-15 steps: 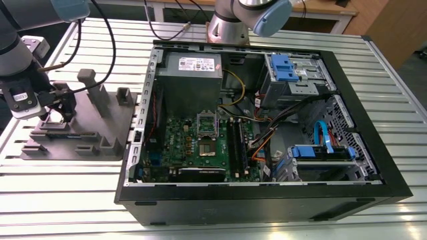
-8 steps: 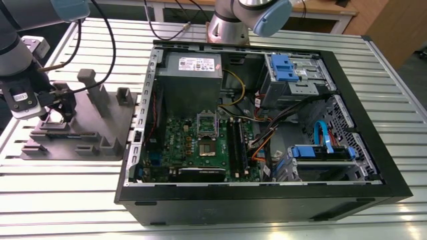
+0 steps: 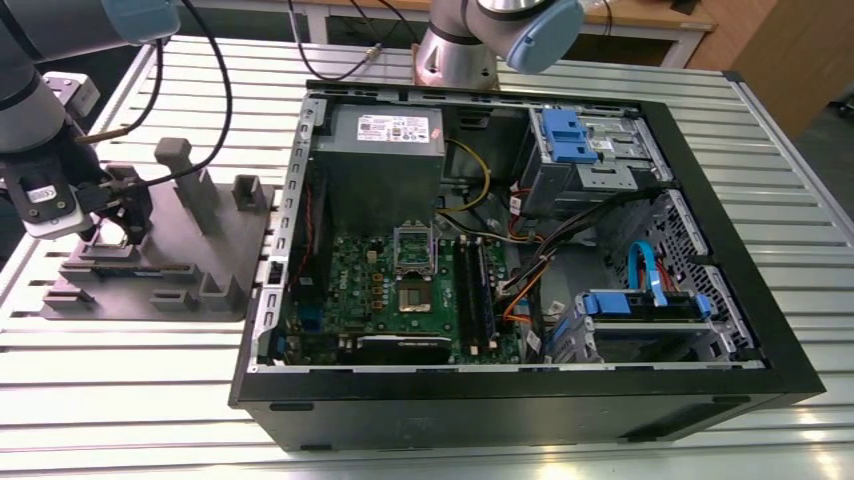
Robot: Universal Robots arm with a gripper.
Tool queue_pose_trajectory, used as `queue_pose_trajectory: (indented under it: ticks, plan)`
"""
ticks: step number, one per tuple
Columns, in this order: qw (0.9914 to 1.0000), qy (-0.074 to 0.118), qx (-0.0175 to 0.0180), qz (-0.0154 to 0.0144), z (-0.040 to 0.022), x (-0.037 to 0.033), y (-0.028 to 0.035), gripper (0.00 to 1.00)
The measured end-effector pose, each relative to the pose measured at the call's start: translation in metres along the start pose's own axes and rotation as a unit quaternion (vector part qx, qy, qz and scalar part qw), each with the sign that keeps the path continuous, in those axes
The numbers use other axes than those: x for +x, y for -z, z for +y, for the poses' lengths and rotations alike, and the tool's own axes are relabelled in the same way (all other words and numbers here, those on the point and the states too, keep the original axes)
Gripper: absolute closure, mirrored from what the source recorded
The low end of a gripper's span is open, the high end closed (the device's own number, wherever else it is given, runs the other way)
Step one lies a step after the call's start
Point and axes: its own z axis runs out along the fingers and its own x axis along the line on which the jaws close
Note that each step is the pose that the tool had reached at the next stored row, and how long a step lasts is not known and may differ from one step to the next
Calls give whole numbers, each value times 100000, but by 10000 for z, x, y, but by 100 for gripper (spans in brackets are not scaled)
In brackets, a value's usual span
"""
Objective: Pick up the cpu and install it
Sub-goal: 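Pick up the cpu and move it towards the insertion slot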
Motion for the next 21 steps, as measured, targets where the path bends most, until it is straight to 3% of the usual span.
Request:
queue_pose_trajectory:
  ticks: [12,15,21]
  plan:
    - [100000,147,0,5,8,9,-7,38]
    - [100000,172,0,6,8,9,-7,52]
    - [100000,178,0,4,8,9,-7,52]
